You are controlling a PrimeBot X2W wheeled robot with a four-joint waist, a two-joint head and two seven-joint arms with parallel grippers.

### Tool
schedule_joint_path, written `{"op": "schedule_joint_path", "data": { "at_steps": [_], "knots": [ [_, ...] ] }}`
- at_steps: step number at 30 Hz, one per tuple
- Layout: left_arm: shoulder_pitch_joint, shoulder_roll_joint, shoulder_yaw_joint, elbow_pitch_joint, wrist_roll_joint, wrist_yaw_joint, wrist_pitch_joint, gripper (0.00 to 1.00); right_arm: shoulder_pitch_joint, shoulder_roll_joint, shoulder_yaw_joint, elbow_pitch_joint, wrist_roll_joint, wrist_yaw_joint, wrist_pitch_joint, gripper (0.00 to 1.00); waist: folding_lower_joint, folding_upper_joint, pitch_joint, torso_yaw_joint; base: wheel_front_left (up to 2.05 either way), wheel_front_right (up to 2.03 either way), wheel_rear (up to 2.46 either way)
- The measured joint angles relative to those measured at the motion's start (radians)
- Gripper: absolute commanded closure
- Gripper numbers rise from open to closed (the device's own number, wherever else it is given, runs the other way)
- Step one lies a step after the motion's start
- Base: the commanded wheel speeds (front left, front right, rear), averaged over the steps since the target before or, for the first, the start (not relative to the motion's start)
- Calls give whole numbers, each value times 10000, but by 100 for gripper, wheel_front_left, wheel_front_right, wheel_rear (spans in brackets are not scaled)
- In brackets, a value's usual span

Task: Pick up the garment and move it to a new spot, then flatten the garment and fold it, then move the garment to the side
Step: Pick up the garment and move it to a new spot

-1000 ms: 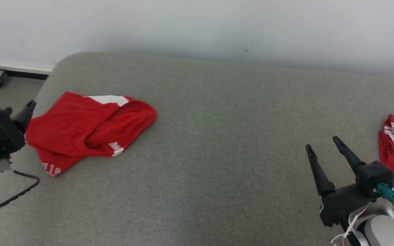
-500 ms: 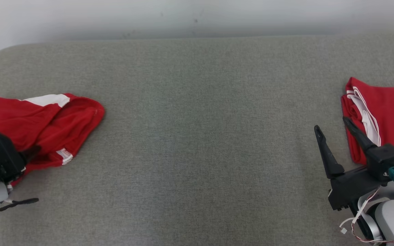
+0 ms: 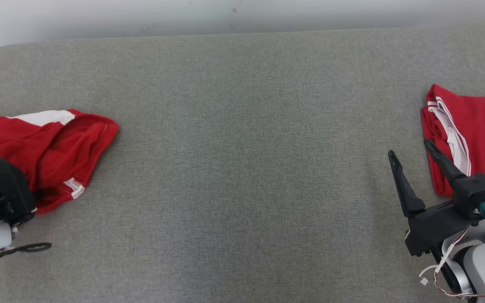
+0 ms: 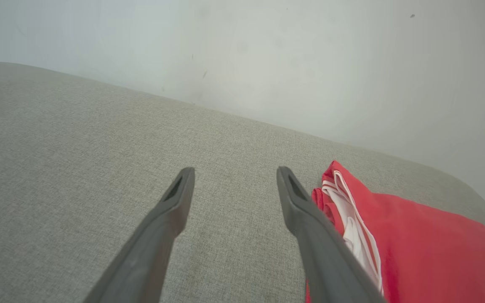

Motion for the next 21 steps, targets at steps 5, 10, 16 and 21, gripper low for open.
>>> {"op": "schedule_joint_path", "data": {
  "at_steps": [5, 10, 16, 21],
  "knots": [
    [-403, -27, -336, -537, -19, 0, -230, 100, -60, 35, -2, 127, 6, 0, -4, 0, -1, -1, -153, 69, 0, 0, 0],
    [-838, -230, -650, -1461, -334, 0, -520, 100, -177, 184, 6, 236, 42, 0, -19, 0, -1, 0, -329, 109, 0, 0, 0],
    [-839, -568, -1528, -3060, -1154, 0, -784, 100, -178, 418, 38, 581, 221, 2, -121, 0, -2, -1, -670, 61, 0, 0, 0],
    [-728, -869, -2127, -4320, -2004, 0, -955, 100, -174, 493, 33, 792, 347, 19, -211, 0, -2, -2, -934, -104, 0, 0, 0]
  ]
}}
